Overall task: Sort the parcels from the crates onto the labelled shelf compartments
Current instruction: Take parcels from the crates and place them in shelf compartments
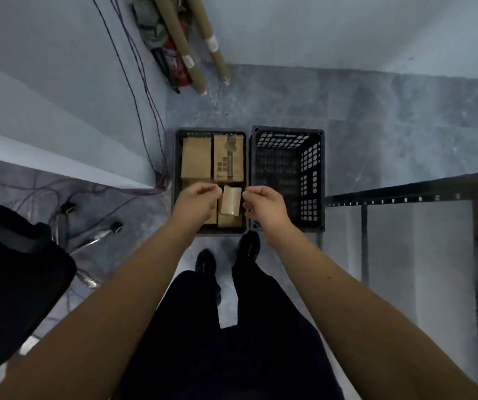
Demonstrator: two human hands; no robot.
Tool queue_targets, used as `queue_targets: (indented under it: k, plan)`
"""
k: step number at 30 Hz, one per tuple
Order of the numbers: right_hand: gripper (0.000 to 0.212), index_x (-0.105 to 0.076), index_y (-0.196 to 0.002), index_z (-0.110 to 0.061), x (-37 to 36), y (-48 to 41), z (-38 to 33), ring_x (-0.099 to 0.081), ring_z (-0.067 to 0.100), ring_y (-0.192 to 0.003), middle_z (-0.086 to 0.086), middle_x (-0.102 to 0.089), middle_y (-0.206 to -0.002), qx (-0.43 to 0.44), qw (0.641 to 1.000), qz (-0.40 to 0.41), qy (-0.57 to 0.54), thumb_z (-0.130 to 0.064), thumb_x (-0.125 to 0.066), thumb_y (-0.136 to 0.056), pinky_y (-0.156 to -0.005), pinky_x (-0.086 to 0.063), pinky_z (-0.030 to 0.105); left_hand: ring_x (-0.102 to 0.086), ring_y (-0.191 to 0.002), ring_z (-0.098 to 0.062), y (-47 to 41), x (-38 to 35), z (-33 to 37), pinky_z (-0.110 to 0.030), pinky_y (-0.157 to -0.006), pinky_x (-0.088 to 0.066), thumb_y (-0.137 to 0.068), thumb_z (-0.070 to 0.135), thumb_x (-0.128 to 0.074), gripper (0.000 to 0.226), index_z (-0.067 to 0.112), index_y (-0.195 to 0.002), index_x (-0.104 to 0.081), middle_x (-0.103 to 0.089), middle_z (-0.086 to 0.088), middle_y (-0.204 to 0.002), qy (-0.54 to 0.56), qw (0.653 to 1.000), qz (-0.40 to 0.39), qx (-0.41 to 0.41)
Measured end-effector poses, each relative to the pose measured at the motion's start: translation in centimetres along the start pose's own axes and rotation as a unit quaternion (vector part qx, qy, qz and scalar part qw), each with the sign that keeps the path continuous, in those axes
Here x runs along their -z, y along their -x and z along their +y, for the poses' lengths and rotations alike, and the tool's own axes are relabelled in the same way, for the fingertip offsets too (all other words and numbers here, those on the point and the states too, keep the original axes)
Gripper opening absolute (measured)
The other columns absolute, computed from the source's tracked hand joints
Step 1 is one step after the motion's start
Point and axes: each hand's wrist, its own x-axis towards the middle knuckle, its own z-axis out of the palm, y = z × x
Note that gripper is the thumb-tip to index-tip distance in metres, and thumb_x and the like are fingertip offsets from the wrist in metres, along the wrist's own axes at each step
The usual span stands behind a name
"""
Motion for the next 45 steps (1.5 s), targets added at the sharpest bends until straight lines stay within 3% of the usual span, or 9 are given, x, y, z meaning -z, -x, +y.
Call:
queue_targets:
  k: [8, 11, 14, 21, 27, 29, 33, 40, 45]
  plan:
    - [0.003, -0.070, -0.094, -0.015, -2.7, -10.3, 3.6, -0.067, 0.025, -0.093, 0.021, -0.074, -0.110, -0.063, 0.998, 0.015, 0.014, -0.016, -0.073, -0.093, -0.096, -0.057, 0.052, -0.058, -0.080, -0.017, -9.1, -0.9, -5.2, -0.031, -0.079, -0.048, -0.101, 0.023, -0.066, 0.013, 0.022, -0.088, -0.067, -0.063, -0.004, -0.089, 0.009, 0.994, 0.015, 0.105]
    - [0.007, -0.069, -0.093, -0.017, -5.0, -15.6, 7.1, -0.068, 0.025, -0.095, 0.012, -0.072, -0.099, -0.097, 0.995, 0.033, 0.018, -0.018, -0.076, -0.090, -0.097, -0.057, 0.053, -0.049, -0.066, -0.013, -14.0, -0.7, -8.4, -0.028, -0.069, -0.042, -0.100, 0.023, -0.067, 0.014, 0.021, -0.086, -0.066, -0.055, 0.002, -0.074, -0.003, 0.991, -0.007, 0.135]
    - [0.010, -0.065, -0.091, -0.021, -6.7, -21.4, 9.9, -0.068, 0.025, -0.096, 0.007, -0.070, -0.100, -0.150, 0.988, 0.028, 0.004, -0.018, -0.074, -0.092, -0.099, -0.058, 0.047, -0.057, -0.079, -0.018, -19.8, -1.1, -11.5, -0.035, -0.080, -0.049, -0.096, 0.024, -0.070, 0.009, 0.022, -0.088, -0.069, -0.062, -0.003, -0.085, -0.024, 0.987, -0.019, 0.158]
    - [0.009, -0.067, -0.089, -0.013, -7.6, -35.6, 15.8, -0.064, 0.019, -0.083, 0.002, -0.066, -0.087, -0.119, 0.986, 0.052, 0.102, -0.021, -0.069, -0.094, -0.071, -0.055, 0.034, -0.056, -0.068, -0.012, -35.8, -4.2, -19.2, -0.024, -0.059, -0.044, -0.081, 0.034, -0.073, 0.018, 0.020, -0.092, -0.071, -0.065, 0.001, -0.081, -0.066, 0.983, -0.005, 0.174]
    - [0.024, -0.062, -0.115, -0.007, -7.1, -41.8, 21.4, -0.063, 0.021, -0.091, 0.004, -0.064, -0.104, -0.081, 0.948, 0.072, 0.300, -0.022, -0.057, -0.097, -0.060, -0.046, 0.029, -0.064, -0.087, -0.016, -45.2, -7.7, -26.4, -0.033, -0.090, -0.056, -0.091, 0.028, -0.071, 0.012, 0.021, -0.083, -0.066, -0.072, -0.005, -0.101, -0.101, 0.974, 0.013, 0.201]
    - [0.032, -0.059, -0.123, -0.005, -7.8, -42.6, 22.9, -0.062, 0.022, -0.091, 0.005, -0.063, -0.106, -0.078, 0.943, 0.064, 0.317, -0.023, -0.060, -0.096, -0.058, -0.045, 0.027, -0.067, -0.098, -0.015, -46.8, -8.3, -28.5, -0.035, -0.100, -0.057, -0.092, 0.031, -0.071, 0.011, 0.020, -0.094, -0.070, -0.073, -0.004, -0.114, -0.115, 0.970, 0.014, 0.215]
    - [0.052, -0.048, -0.143, -0.005, -8.4, -43.7, 25.1, -0.063, 0.024, -0.105, 0.012, -0.064, -0.131, -0.105, 0.956, 0.067, 0.265, -0.022, -0.062, -0.096, -0.048, -0.031, 0.022, -0.068, -0.118, -0.024, -47.4, -8.4, -31.6, -0.043, -0.106, -0.054, -0.077, 0.038, -0.076, 0.061, 0.020, -0.135, -0.067, -0.072, -0.007, -0.128, -0.063, 0.982, 0.025, 0.179]
    - [0.041, -0.063, -0.126, -0.007, -9.3, -44.5, 25.3, -0.068, 0.025, -0.095, 0.008, -0.070, -0.110, -0.112, 0.973, 0.061, 0.191, -0.023, -0.066, -0.088, -0.068, -0.055, 0.030, -0.071, -0.113, -0.021, -46.0, -9.1, -30.9, -0.046, -0.103, -0.057, -0.087, 0.027, -0.074, 0.052, 0.020, -0.137, -0.066, -0.072, -0.003, -0.127, 0.027, 0.989, 0.057, 0.137]
    - [0.034, -0.070, -0.107, -0.006, -8.3, -41.7, 23.2, -0.068, 0.023, -0.085, 0.007, -0.070, -0.097, -0.116, 0.976, 0.027, 0.182, -0.035, -0.060, -0.093, -0.068, -0.054, 0.030, -0.061, -0.120, -0.011, -40.7, -8.4, -27.6, -0.034, -0.113, -0.047, -0.105, 0.030, -0.060, 0.047, 0.021, -0.150, -0.054, -0.062, 0.010, -0.131, 0.025, 0.988, 0.065, 0.140]
